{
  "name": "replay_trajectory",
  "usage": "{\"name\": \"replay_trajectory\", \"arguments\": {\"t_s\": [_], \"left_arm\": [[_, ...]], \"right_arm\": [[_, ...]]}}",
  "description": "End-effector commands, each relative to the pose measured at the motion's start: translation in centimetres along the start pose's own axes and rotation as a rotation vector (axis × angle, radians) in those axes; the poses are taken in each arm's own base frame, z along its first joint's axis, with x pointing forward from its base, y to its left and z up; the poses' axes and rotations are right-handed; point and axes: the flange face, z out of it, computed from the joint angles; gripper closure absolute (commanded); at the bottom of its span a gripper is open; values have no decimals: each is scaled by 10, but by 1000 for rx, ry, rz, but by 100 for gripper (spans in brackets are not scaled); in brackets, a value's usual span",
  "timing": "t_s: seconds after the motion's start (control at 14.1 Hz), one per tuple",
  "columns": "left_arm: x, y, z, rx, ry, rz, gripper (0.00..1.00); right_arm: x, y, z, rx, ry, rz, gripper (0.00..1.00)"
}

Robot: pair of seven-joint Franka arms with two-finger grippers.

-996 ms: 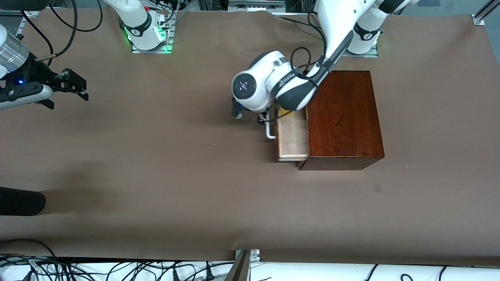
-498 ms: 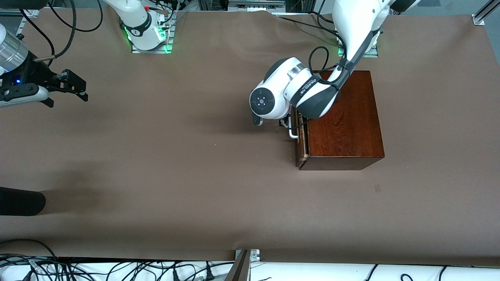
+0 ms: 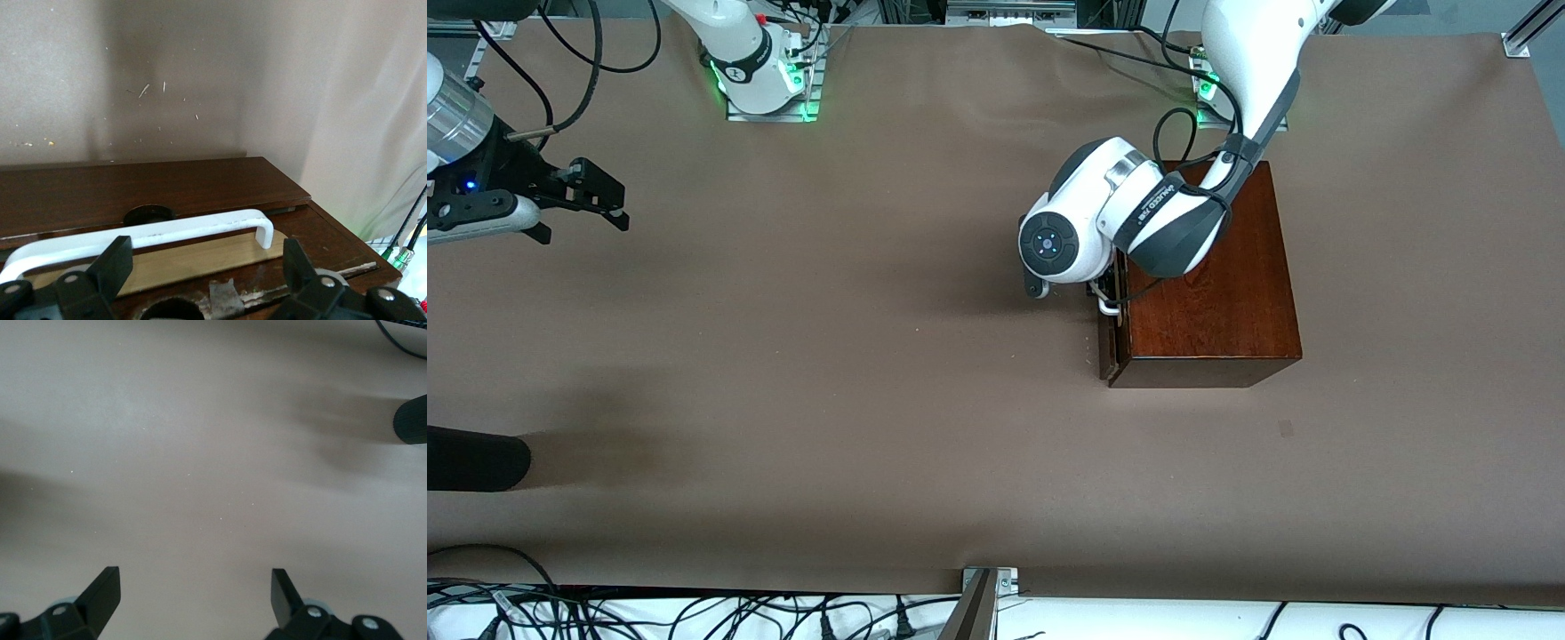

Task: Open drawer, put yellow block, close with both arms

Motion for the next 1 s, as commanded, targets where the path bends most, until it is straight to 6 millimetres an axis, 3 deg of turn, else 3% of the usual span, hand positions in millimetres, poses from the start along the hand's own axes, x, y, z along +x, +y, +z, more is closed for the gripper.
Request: {"name": "replay_trajectory", "arguments": {"t_s": [0.0, 0.07, 0.21, 0.36, 0.5, 0.57, 0.71, 0.85, 0.92], "left_arm": [[-19, 13, -51, 77, 49, -12, 0], [-31, 21, -73, 108, 73, -20, 0], [-85, 23, -116, 142, 156, -90, 0], [-152, -3, -132, 153, 206, -185, 0], [-218, -21, -170, 222, 289, -275, 0], [-244, -31, -179, 241, 317, -321, 0], [-298, -55, -173, 236, 332, -413, 0], [-335, -66, -167, 233, 340, -497, 0], [-353, -63, -170, 250, 332, -546, 0]], "right_arm": [[2, -2, -5, -10, -6, 10, 0], [2, -2, -5, -10, -6, 10, 0], [2, -2, -5, -7, -6, 12, 0], [2, -2, -5, -7, -6, 12, 0], [2, -1, -5, -7, -6, 13, 0], [2, -1, -5, -6, -6, 15, 0], [2, -1, -5, -6, -6, 15, 0], [1, -1, -5, -6, -7, 15, 0], [1, -1, -5, -6, -7, 15, 0]]}}
